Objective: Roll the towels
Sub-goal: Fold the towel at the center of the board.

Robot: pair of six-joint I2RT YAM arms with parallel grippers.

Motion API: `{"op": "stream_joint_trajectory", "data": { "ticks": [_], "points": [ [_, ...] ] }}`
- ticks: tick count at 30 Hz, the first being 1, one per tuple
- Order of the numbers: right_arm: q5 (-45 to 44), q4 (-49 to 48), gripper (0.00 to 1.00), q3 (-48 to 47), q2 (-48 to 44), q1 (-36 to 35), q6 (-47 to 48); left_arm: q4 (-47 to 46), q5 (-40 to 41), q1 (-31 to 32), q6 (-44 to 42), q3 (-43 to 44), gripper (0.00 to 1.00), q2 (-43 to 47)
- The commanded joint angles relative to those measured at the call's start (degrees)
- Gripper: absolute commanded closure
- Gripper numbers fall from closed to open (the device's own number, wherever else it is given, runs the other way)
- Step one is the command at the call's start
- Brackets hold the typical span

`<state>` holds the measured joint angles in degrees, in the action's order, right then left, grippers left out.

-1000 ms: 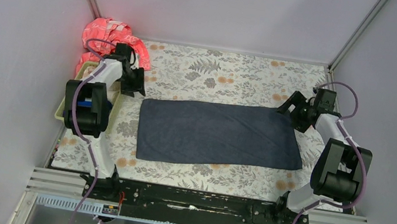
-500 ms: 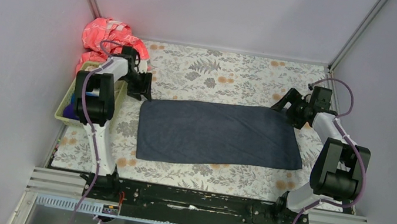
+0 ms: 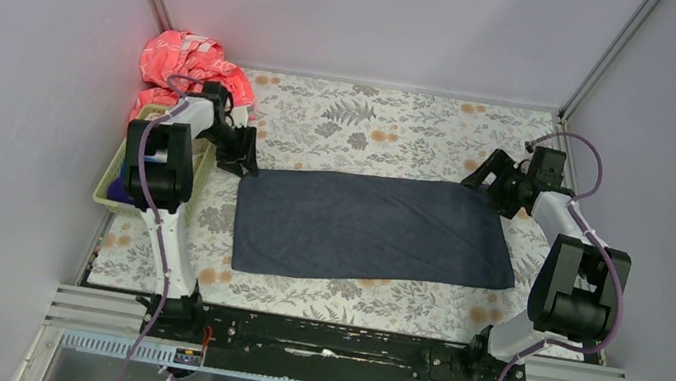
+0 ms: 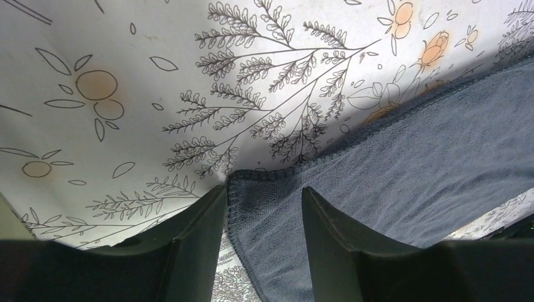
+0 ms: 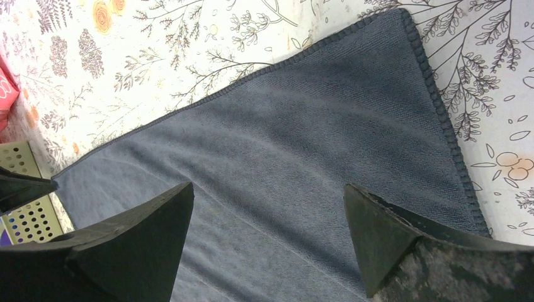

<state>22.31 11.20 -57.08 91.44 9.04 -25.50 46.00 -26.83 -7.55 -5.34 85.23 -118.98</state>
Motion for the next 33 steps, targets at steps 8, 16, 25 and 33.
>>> {"op": "stream_joint_trajectory", "data": {
  "ticks": [8, 16, 25, 33],
  "points": [
    [2.0, -2.2, 0.05, -0.1, -3.6, -0.3, -0.5, -0.6, 0.8, -5.5, 8.9, -4.4, 0.53, 3.5],
    [2.5, -3.1, 0.05, 0.5, -3.7, -0.3, -0.9, -3.2, 5.7, -2.0, 11.1, -7.6, 0.54, 4.6],
    [2.2, -3.3, 0.05, 0.9, -4.5, -0.4, -0.8, -4.5, 17.7, 1.5, 16.0, -6.3, 0.61, 1.7],
    [2.1, -3.4, 0.05, 0.9, -4.4, -0.4, -0.8, -5.3, 23.8, 3.3, 18.2, -3.9, 0.61, 0.0]
  ]
}}
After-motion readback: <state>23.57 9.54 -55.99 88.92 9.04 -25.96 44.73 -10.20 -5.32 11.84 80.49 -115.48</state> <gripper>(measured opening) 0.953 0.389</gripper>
